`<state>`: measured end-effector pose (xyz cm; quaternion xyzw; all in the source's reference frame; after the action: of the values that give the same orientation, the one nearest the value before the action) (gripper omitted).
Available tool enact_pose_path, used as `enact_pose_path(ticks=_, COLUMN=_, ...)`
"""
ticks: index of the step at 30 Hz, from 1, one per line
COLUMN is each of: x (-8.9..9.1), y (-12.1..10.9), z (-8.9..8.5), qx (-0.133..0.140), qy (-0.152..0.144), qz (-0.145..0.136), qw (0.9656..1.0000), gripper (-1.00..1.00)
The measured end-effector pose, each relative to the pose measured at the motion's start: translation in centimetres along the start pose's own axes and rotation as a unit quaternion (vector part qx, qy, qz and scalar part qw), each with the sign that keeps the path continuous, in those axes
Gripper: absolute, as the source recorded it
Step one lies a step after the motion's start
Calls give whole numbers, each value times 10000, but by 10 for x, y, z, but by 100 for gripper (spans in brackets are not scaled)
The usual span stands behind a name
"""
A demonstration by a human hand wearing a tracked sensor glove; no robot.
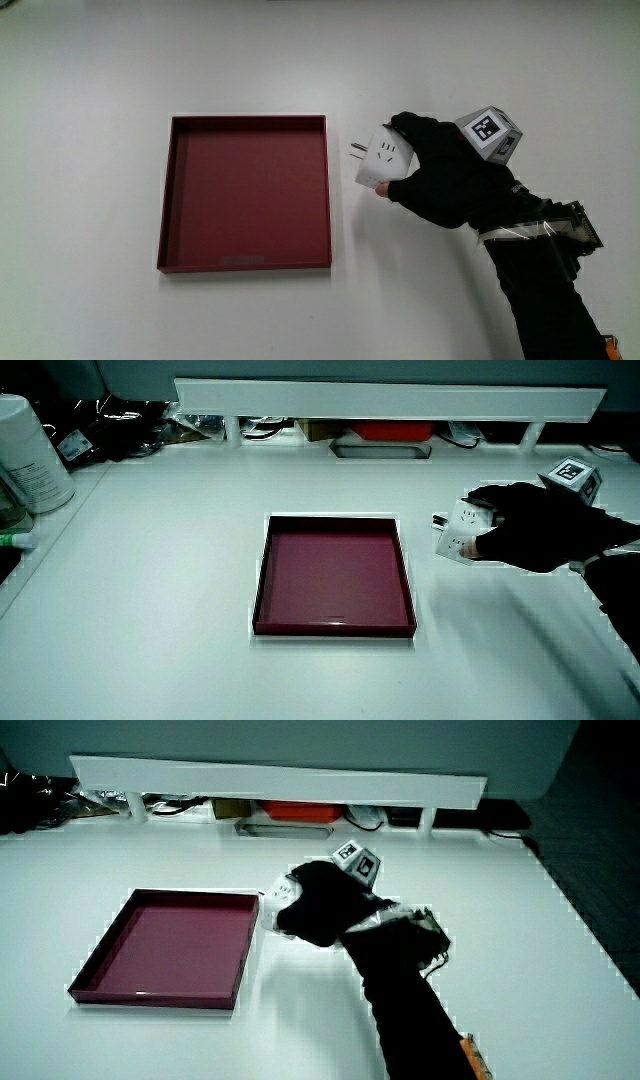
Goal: Place socket
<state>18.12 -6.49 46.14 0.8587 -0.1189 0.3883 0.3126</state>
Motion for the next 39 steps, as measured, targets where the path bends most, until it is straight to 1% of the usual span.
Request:
enact_pose_path(ticks=1, x=7, y=1, z=0, qx=-17, qy=42, qz=-110, qw=9999, gripper=0)
enact_pose_path(ticks=2, x=12, y=1, z=0, qx=-378, qy=426, qz=-228, qw=9981, gripper=0)
enact_pose_path(ticks=3, x=22, y=2, z=0, qx=58, qy=66, qz=-252, qw=9996, gripper=0)
enact_pose_path(ticks=4, x=28, y=2, z=0, qx=55, qy=158, qz=-324, qw=9993, gripper=0)
enact_pose_path(ticks=5, x=31, y=1, z=0, qx=71, qy=185, qz=-332, qw=9993, gripper=0)
enact_pose_path(ticks=8, x=40, y=1, z=1, qx=82, qy=260, qz=-497, qw=9984, gripper=0)
enact_pose_path(ticks=9, x=43, y=1, z=1, qx=101, qy=244, qz=-602, qw=9978, gripper=0)
enact_pose_path(ticks=11, x=50, y=1, z=1, qx=125, qy=271, qz=-652, qw=9974, gripper=0)
enact_pose_path(ticks=12, x=56, y=2, z=-1, qx=126, qy=229, qz=-731, qw=9970, gripper=0)
enact_pose_path(ticks=13, x=56, y=1, z=-1, qx=113, qy=246, qz=-778, qw=9966, gripper=0)
enact_pose_path(ticks=14, x=60, y=2, z=-2, qx=90, qy=202, qz=-794, qw=9966, gripper=0)
enact_pose_path(ticks=16, x=64, y=2, z=-4, qx=142, qy=224, qz=-874, qw=9958, gripper=0)
enact_pose_path(ticks=18, x=71, y=2, z=-7, qx=171, qy=177, qz=-946, qw=9952, gripper=0)
enact_pose_path(ticks=20, x=69, y=2, z=-8, qx=146, qy=159, qz=-958, qw=9952, gripper=0)
enact_pose_path(ticks=22, x=74, y=4, z=-11, qx=108, qy=125, qz=-982, qw=9950, gripper=0)
enact_pose_path(ticks=23, x=74, y=3, z=-12, qx=-250, qy=348, qz=-1093, qw=9931, gripper=0)
enact_pose_path(ticks=24, x=73, y=3, z=-13, qx=116, qy=100, qz=-1023, qw=9946, gripper=0)
enact_pose_path(ticks=25, x=78, y=4, z=-14, qx=101, qy=137, qz=-1068, qw=9941, gripper=0)
enact_pose_path(ticks=26, x=80, y=3, z=-14, qx=81, qy=191, qz=-1048, qw=9943, gripper=0)
enact_pose_path(ticks=27, x=80, y=3, z=-15, qx=-218, qy=392, qz=-1094, qw=9930, gripper=0)
enact_pose_path(ticks=28, x=74, y=2, z=-13, qx=171, qy=174, qz=-973, qw=9950, gripper=0)
enact_pose_path(ticks=29, x=77, y=4, z=-15, qx=147, qy=114, qz=-1017, qw=9946, gripper=0)
enact_pose_path(ticks=30, x=76, y=4, z=-15, qx=141, qy=108, qz=-1031, qw=9945, gripper=0)
enact_pose_path(ticks=31, x=79, y=5, z=-15, qx=22, qy=155, qz=-1107, qw=9937, gripper=0)
enact_pose_path(ticks=33, x=78, y=4, z=-15, qx=36, qy=196, qz=-1109, qw=9936, gripper=0)
enact_pose_path(ticks=34, x=82, y=5, z=-16, qx=-36, qy=176, qz=-1148, qw=9932, gripper=0)
enact_pose_path(ticks=35, x=84, y=5, z=-16, qx=2, qy=170, qz=-1174, qw=9929, gripper=0)
enact_pose_path(ticks=36, x=81, y=4, z=-16, qx=-36, qy=211, qz=-1109, qw=9936, gripper=0)
enact_pose_path(ticks=37, x=80, y=3, z=-16, qx=-42, qy=211, qz=-1106, qw=9936, gripper=0)
enact_pose_path(ticks=38, x=83, y=3, z=-16, qx=-5, qy=177, qz=-1163, qw=9931, gripper=-7)
enact_pose_path(ticks=39, x=84, y=3, z=-17, qx=-33, qy=146, qz=-1162, qw=9931, gripper=-13)
